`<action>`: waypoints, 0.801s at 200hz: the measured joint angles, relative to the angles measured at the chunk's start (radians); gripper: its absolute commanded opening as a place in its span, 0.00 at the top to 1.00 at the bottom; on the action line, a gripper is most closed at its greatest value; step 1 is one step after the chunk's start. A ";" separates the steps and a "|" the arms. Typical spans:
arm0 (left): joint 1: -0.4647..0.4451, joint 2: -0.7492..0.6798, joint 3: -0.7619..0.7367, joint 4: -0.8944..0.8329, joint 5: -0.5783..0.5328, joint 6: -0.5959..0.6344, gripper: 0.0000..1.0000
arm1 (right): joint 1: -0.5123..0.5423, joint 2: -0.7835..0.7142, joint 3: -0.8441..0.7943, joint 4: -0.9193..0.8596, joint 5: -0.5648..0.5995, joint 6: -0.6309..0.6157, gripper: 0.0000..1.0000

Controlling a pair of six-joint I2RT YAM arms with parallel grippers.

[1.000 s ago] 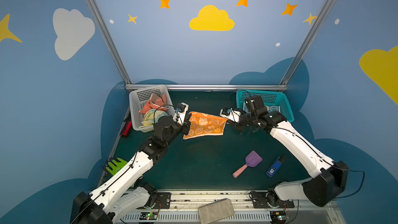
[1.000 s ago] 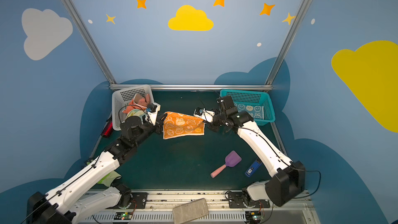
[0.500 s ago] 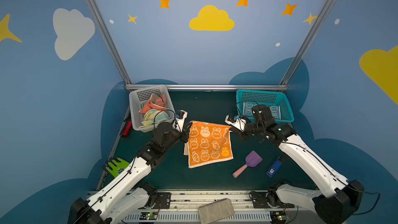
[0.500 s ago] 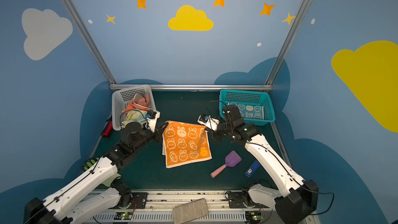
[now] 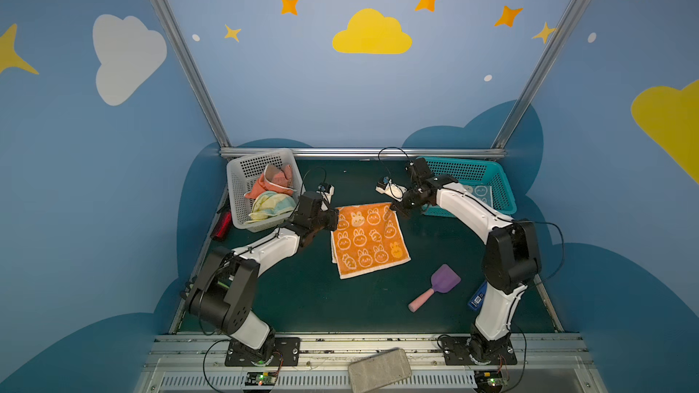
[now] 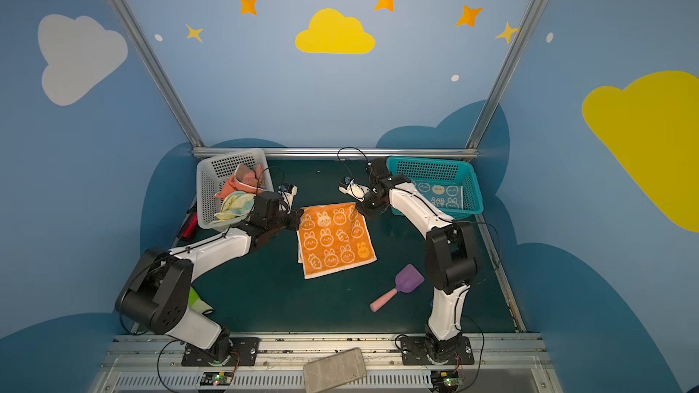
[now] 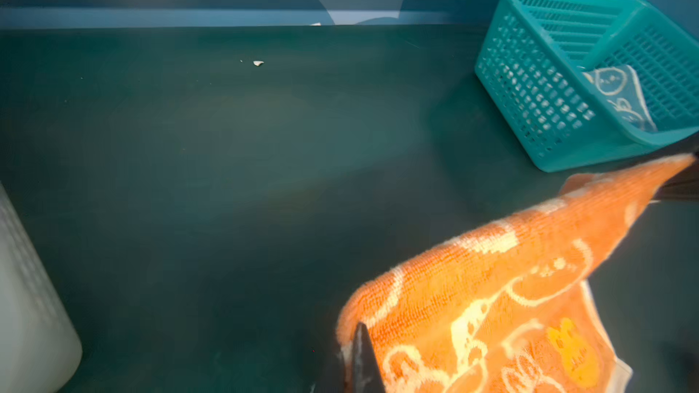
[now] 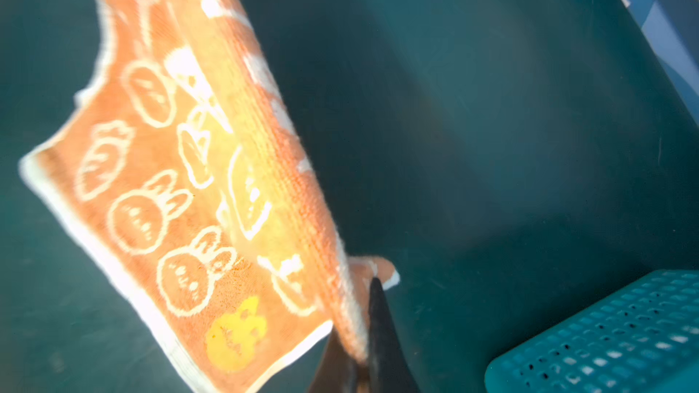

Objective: Fold and stack the towels
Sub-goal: 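Lay the folded edge down with both grippers and release the orange towel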

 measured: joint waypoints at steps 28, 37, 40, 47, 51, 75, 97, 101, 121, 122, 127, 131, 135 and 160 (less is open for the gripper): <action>0.005 0.046 0.027 0.005 0.003 0.007 0.96 | 0.000 0.048 -0.030 0.021 0.036 -0.041 1.00; 0.006 0.049 0.027 0.005 0.016 0.012 0.96 | 0.000 0.046 -0.056 0.032 0.036 -0.053 1.00; 0.006 0.049 0.027 0.003 0.021 0.014 0.96 | 0.000 0.046 -0.066 0.038 0.036 -0.058 1.00; 0.006 0.049 0.027 0.003 0.034 0.018 0.96 | 0.000 0.043 -0.086 0.051 0.035 -0.066 1.00; 0.006 0.049 0.027 0.005 0.043 0.019 0.96 | 0.000 0.041 -0.093 0.055 0.036 -0.068 1.00; 0.001 0.037 -0.001 0.021 0.089 0.021 0.96 | -0.002 0.011 -0.181 0.086 0.034 -0.088 1.00; -0.029 -0.022 -0.080 0.030 0.099 0.027 0.96 | -0.002 -0.050 -0.253 0.098 0.033 -0.091 1.00; -0.037 -0.036 -0.096 0.030 0.098 0.029 0.96 | -0.002 -0.064 -0.266 0.102 0.032 -0.091 1.00; -0.088 -0.120 -0.168 0.031 0.076 0.045 0.96 | -0.002 -0.136 -0.325 0.117 0.035 -0.089 1.00; -0.091 -0.125 -0.172 0.032 0.075 0.046 0.96 | -0.002 -0.136 -0.325 0.117 0.035 -0.089 1.00; -0.102 -0.145 -0.187 0.032 0.068 0.051 0.96 | -0.001 -0.154 -0.340 0.120 0.035 -0.087 1.00; -0.114 -0.162 -0.200 0.034 0.061 0.055 0.96 | 0.000 -0.166 -0.350 0.122 0.036 -0.087 1.00; -0.128 -0.180 -0.214 0.036 0.051 0.060 0.96 | 0.002 -0.179 -0.364 0.126 0.037 -0.086 1.00; -0.172 -0.243 -0.272 0.040 0.013 0.073 0.96 | 0.016 -0.205 -0.415 0.135 0.047 -0.079 1.00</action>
